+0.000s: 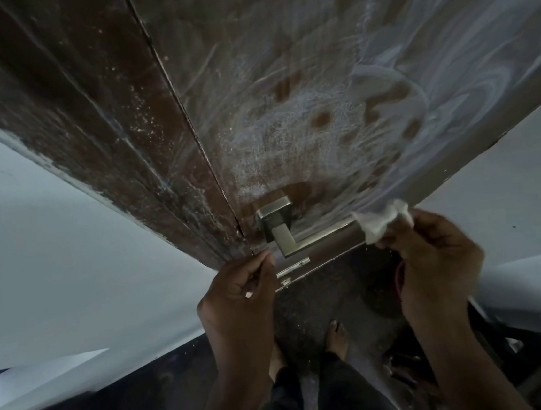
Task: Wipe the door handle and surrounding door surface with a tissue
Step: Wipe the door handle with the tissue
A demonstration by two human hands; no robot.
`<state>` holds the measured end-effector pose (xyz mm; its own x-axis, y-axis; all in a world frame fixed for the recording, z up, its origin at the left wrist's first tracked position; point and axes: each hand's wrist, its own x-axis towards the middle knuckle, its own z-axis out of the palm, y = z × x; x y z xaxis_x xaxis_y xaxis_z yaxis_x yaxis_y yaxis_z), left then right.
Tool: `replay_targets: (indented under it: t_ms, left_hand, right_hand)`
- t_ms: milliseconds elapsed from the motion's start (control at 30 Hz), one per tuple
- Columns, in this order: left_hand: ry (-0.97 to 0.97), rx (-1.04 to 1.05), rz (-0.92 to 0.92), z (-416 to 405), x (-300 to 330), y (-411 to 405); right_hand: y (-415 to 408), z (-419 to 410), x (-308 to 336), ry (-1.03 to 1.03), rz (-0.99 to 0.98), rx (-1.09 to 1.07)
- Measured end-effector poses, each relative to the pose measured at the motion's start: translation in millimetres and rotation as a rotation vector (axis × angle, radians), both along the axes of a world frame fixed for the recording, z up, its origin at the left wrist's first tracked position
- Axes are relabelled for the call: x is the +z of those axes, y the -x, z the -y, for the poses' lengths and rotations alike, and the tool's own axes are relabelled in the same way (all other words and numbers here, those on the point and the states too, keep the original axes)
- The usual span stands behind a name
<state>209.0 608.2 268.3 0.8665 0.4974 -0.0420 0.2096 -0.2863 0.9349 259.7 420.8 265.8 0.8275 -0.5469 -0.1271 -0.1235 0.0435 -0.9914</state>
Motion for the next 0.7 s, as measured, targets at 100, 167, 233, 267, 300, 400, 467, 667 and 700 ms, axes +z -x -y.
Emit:
replay_targets:
  t_ms: [100, 167, 233, 267, 300, 400, 467, 667, 700]
  left_hand:
    - [0.009, 0.001, -0.001, 2.5, -0.7, 3.1]
    - [-0.008, -0.008, 0.009, 3.8, -1.7, 3.4]
    - [-0.032, -0.014, 0.006, 5.1, -2.2, 2.9]
    - [-0.043, -0.017, 0.003, 5.4, -1.9, 2.3]
    - [-0.054, -0.018, 0.002, 5.4, -1.4, 1.0]
    - [-0.077, -0.019, 0.002, 6.6, -2.6, -3.2]
    - [-0.038, 0.0, -0.013, 9.4, -2.2, -7.0]
    - [0.164, 0.064, -0.09, 13.3, -2.4, -13.5]
    - [0.188, 0.073, -0.098, 12.3, -2.2, -14.4]
  right_hand:
    - [4.6, -10.2, -38.4, -0.228, -0.214, 0.264]
    - [-2.1, -31.1, -49.3, -0.46, -0.246, 0.324]
    - [-13.1, -50.3, -52.5, -0.856, -0.251, 0.338]
    - [-20.3, -56.0, -57.1, -1.001, -0.214, 0.377]
    - [-27.6, -60.5, -60.2, -1.071, -0.17, 0.416]
    - [-43.2, -71.7, -64.2, -1.059, -0.079, 0.42]
    - [-45.1, -75.5, -66.2, -0.996, -0.045, 0.398]
    - [-33.1, -78.0, -61.3, -0.796, -0.044, 0.263]
    - [-32.7, -79.0, -60.0, -0.799, -0.037, 0.266]
